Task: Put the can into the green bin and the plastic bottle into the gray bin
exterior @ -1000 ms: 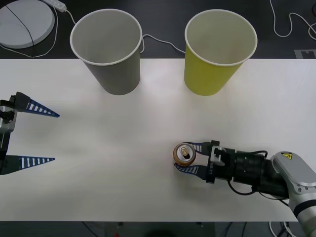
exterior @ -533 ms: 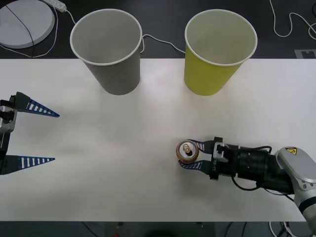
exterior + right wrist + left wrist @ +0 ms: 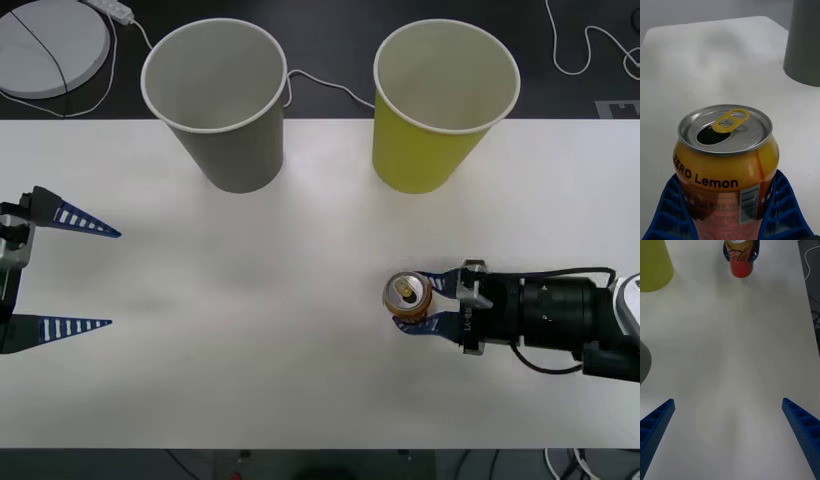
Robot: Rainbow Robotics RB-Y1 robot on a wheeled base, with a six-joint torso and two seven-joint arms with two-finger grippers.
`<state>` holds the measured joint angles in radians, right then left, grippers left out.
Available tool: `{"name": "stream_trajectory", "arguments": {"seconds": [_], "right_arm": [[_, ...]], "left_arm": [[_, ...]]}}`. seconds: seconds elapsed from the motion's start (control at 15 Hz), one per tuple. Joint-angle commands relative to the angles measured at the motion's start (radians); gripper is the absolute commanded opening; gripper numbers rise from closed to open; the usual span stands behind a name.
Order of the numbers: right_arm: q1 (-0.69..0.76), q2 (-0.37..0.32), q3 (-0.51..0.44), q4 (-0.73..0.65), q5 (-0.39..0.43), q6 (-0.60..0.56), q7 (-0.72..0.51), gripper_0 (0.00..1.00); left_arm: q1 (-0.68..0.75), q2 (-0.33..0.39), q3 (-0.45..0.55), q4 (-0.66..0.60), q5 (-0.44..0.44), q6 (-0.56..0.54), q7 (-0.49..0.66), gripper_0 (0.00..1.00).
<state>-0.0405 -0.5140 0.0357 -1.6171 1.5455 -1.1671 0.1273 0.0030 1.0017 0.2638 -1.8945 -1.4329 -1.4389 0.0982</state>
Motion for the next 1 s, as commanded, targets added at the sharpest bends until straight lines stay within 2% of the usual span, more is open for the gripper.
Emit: {"name": "stream_trajectory", "arguments": {"seconds": [0.07, 0.33, 0.6, 1.0], "right_arm": [[0.042, -0.046, -0.031, -0.141, 0.076, 0.0, -0.192, 0.0], [0.059, -0.115, -0.068, -0.253, 0.116, 0.0, -0.411, 0.0], [0.06, -0.218, -0.134, -0.34, 0.128, -0.006, -0.646, 0.0], [0.059, -0.382, -0.26, -0.438, 0.113, -0.105, -0.928, 0.0]], "left_arm": [[0.0, 0.0, 0.0, 0.0, 0.0, 0.0, 0.0, 1.0], [0.0, 0.0, 0.0, 0.0, 0.0, 0.0, 0.0, 1.0], [0.0, 0.0, 0.0, 0.0, 0.0, 0.0, 0.0, 1.0], [0.0, 0.0, 0.0, 0.0, 0.0, 0.0, 0.0, 1.0]]}}
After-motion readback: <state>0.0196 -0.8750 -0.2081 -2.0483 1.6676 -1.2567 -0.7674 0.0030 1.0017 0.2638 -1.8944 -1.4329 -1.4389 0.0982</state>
